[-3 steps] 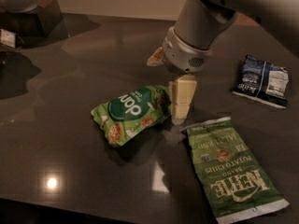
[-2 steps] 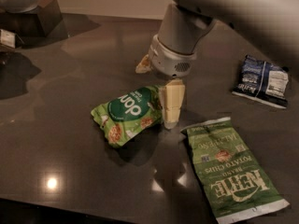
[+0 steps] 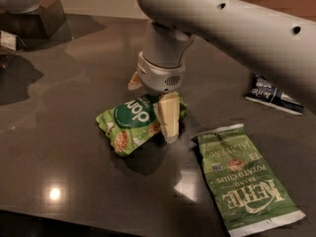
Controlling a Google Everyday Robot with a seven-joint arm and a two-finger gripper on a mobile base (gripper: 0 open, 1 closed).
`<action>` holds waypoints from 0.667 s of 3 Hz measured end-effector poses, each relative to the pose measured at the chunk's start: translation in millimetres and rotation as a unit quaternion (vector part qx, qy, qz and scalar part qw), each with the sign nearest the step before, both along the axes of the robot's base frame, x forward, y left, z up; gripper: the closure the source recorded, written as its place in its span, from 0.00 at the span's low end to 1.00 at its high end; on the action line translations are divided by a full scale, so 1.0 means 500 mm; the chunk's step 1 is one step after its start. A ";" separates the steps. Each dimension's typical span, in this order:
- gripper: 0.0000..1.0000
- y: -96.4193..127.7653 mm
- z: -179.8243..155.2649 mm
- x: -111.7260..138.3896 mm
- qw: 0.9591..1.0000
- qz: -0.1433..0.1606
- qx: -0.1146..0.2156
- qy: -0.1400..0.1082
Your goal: Pick green rice chip bag
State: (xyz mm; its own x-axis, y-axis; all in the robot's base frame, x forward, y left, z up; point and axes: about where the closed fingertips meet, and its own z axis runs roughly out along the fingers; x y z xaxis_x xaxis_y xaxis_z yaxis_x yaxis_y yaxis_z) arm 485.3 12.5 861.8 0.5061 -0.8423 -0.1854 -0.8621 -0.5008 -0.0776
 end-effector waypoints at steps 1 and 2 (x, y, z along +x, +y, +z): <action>0.18 0.002 -0.003 0.012 1.000 0.006 -0.014 -0.001; 0.41 -0.003 0.006 0.014 1.000 0.014 -0.018 -0.001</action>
Offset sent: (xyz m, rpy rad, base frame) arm 0.0056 -0.0090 0.0094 -0.0598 0.0127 0.0478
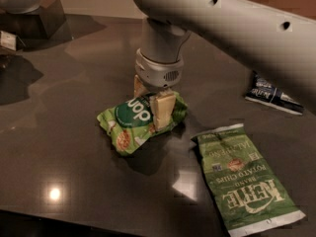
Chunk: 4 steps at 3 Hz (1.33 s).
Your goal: Pick green rice chip bag
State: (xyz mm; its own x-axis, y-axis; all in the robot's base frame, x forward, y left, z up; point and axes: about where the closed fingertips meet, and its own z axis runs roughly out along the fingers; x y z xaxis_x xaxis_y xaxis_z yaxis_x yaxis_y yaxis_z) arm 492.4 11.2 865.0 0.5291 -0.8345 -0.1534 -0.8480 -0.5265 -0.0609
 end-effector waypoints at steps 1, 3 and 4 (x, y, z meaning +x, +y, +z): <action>0.64 -0.012 0.010 -0.005 1.000 0.008 -0.003 0.000; 1.00 -0.060 0.090 -0.035 0.999 0.033 0.019 -0.003; 1.00 -0.089 0.153 -0.044 0.997 0.063 0.038 -0.020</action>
Offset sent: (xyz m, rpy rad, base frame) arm -0.0189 -0.0338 0.0324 -0.0017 0.0375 0.0424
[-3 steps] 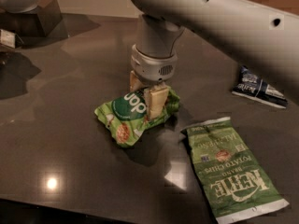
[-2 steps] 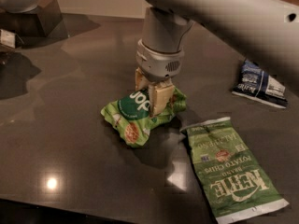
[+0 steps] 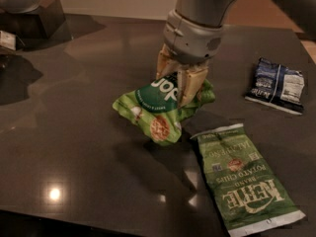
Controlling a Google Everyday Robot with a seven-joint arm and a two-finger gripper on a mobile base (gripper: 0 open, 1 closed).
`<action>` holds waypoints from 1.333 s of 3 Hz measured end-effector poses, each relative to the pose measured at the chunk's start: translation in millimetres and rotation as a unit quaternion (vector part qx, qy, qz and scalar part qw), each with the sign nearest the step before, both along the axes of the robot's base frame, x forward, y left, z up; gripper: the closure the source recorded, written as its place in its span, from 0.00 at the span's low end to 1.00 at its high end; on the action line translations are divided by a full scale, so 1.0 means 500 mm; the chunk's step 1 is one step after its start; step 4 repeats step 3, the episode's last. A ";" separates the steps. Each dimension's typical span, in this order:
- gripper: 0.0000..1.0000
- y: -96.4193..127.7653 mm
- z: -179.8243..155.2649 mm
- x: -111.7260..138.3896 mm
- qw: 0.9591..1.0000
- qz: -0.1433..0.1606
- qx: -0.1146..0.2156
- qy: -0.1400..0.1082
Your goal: Pick green rice chip bag
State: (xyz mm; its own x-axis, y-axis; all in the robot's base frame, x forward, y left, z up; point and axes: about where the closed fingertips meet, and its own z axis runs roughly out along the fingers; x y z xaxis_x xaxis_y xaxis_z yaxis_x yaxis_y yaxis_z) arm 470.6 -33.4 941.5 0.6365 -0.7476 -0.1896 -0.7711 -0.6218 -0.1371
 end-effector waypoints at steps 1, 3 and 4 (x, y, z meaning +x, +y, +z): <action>1.00 -0.017 0.063 0.012 0.999 0.028 0.027 -0.029; 1.00 0.002 0.136 0.071 0.992 0.048 0.075 -0.094; 1.00 0.002 0.136 0.071 0.992 0.048 0.075 -0.094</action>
Offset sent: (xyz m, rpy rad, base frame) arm -0.0256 -0.0509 0.0698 0.0075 0.0225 0.1805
